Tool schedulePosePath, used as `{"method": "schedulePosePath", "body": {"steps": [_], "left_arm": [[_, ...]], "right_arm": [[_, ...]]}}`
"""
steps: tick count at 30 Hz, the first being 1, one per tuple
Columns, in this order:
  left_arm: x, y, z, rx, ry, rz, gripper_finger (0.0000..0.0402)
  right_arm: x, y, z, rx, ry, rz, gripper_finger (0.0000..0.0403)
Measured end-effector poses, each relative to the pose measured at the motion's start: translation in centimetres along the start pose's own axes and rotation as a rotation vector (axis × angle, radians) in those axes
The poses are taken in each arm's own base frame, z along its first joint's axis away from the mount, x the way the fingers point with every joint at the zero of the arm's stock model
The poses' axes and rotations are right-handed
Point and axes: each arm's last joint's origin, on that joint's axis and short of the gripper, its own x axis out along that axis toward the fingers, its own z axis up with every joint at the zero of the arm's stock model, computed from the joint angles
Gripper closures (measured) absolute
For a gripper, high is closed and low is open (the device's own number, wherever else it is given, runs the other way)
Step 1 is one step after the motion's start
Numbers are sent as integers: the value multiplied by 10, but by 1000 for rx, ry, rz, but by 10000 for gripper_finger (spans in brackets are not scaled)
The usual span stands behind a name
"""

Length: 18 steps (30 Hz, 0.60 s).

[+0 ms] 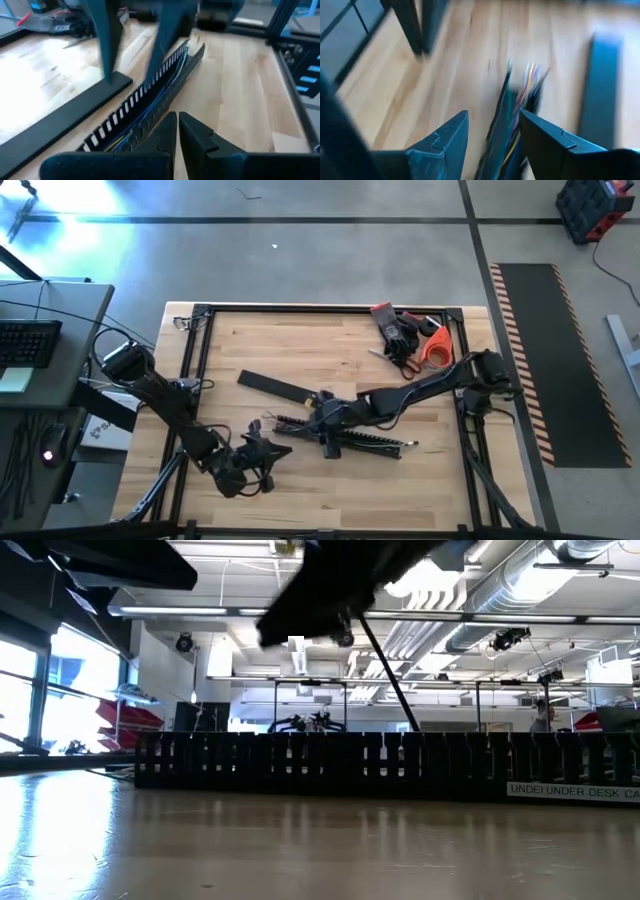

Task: Ziptie cables
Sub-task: Close the black cable duct

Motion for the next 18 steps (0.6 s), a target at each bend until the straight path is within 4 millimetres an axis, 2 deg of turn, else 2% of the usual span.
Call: {"method": "schedulePosePath", "body": {"steps": [4, 7, 10, 13, 15, 18], "left_arm": [[-2, 1, 1, -4, 1, 8, 399], [-3, 4, -3, -6, 25, 32, 399], [-5, 9, -10, -17, 64, 65, 399], [-8, 13, -16, -6, 86, 102, 399], [-9, 17, -19, 15, 102, 128, 399], [-10, 23, -22, 66, 120, 169, 399]], "right_arm": [[-23, -10, 35, -145, -105, -110, 240], [-28, -37, 37, -188, -93, -204, 237], [-24, -79, 20, -94, -71, -152, 221], [-5, -116, -8, -33, -92, -88, 186], [12, -131, -29, -14, -103, -62, 154], [38, -143, -46, 7, -140, -58, 101]]}}
